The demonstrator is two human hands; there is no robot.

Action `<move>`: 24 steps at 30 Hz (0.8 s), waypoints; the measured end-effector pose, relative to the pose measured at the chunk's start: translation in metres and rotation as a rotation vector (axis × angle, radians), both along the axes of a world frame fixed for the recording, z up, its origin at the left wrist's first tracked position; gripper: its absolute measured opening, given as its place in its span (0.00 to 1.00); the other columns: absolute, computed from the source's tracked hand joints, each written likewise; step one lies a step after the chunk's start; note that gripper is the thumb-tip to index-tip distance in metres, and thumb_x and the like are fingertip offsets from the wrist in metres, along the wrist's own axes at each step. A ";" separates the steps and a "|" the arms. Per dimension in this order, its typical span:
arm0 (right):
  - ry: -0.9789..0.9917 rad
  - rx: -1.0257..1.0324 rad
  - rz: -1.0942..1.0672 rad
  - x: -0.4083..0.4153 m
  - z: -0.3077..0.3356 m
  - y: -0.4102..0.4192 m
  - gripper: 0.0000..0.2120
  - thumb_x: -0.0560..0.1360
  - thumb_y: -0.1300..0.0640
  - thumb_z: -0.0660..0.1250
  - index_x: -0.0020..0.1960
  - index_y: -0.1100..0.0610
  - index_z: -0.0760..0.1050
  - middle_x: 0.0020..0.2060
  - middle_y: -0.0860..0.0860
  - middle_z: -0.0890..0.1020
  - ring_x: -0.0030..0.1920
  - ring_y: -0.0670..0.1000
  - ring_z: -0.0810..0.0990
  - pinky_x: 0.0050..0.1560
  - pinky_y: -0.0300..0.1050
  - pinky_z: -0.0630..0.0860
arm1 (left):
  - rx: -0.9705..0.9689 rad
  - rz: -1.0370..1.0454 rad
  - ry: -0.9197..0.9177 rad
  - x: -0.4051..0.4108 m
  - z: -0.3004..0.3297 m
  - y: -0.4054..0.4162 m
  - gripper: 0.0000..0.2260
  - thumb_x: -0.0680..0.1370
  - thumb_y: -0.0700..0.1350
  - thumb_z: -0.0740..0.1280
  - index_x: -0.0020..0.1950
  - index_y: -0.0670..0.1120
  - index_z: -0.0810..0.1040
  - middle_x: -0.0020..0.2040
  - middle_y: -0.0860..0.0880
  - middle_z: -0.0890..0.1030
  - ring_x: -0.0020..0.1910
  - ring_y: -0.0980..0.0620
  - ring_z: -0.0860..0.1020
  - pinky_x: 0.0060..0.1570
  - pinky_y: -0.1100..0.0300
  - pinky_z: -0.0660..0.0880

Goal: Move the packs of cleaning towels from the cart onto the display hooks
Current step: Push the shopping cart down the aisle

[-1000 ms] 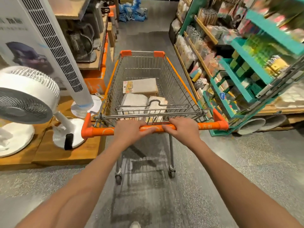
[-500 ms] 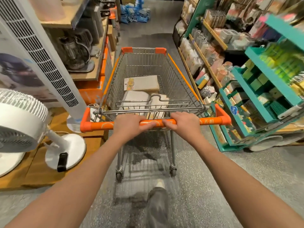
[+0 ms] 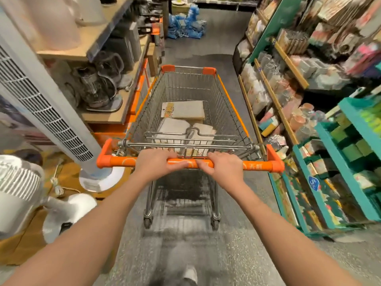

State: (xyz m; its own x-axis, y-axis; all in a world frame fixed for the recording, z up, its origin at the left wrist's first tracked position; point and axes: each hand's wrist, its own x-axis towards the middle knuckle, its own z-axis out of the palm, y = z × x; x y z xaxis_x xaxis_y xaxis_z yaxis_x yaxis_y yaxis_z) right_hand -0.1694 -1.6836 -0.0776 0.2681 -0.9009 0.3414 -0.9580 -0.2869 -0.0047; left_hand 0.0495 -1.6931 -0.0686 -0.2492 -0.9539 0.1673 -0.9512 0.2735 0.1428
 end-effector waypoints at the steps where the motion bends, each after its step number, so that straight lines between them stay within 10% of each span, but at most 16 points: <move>1: -0.003 0.000 0.002 0.001 -0.001 -0.011 0.21 0.72 0.36 0.63 0.39 0.53 0.80 0.32 0.49 0.82 0.35 0.53 0.81 0.32 0.42 0.69 | 0.016 0.001 0.001 0.001 -0.001 -0.013 0.40 0.58 0.82 0.33 0.41 0.62 0.76 0.34 0.56 0.78 0.42 0.53 0.80 0.31 0.61 0.62; 24: -0.065 -0.012 0.004 0.014 0.001 -0.235 0.22 0.73 0.35 0.61 0.38 0.52 0.78 0.31 0.49 0.80 0.34 0.52 0.80 0.31 0.43 0.68 | 0.083 0.045 -0.009 0.012 0.001 -0.241 0.40 0.56 0.83 0.33 0.38 0.62 0.76 0.27 0.57 0.70 0.33 0.53 0.72 0.30 0.62 0.61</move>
